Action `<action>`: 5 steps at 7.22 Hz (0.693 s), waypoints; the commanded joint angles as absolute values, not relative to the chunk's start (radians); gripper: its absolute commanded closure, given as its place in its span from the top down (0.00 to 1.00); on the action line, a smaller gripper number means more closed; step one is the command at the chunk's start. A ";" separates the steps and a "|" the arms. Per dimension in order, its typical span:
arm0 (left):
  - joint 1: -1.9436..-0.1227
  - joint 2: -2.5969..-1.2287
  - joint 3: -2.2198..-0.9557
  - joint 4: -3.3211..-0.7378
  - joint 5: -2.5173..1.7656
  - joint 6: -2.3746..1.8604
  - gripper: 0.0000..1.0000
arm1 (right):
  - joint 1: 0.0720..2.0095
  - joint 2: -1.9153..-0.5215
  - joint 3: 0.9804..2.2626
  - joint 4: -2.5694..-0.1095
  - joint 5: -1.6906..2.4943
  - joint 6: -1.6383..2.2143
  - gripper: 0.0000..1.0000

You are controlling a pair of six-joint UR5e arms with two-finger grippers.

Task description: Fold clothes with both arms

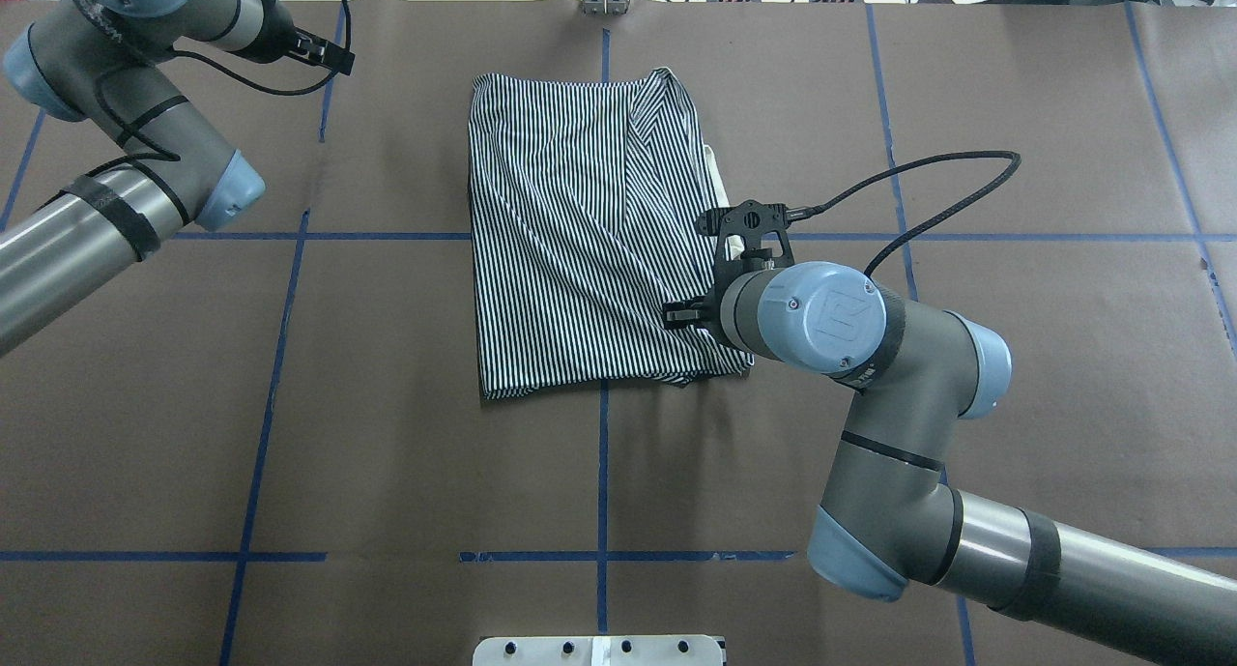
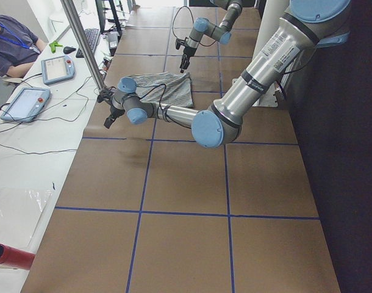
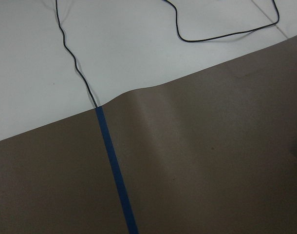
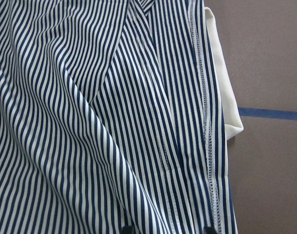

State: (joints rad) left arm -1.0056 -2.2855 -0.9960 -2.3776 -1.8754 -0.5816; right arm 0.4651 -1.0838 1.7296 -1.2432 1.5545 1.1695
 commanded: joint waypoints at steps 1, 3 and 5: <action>-1.005 -2.281 -0.999 -2.379 -1.881 -0.581 1.00 | 0.466 -1.077 1.674 -1.197 1.560 1.181 0.52; -1.005 -2.281 -1.000 -2.379 -1.879 -0.581 1.00 | 0.469 -1.084 1.674 -1.210 1.600 1.181 0.58; -1.003 -2.281 -1.000 -2.379 -1.879 -0.581 1.00 | 0.469 -1.092 1.672 -1.236 1.603 1.183 0.62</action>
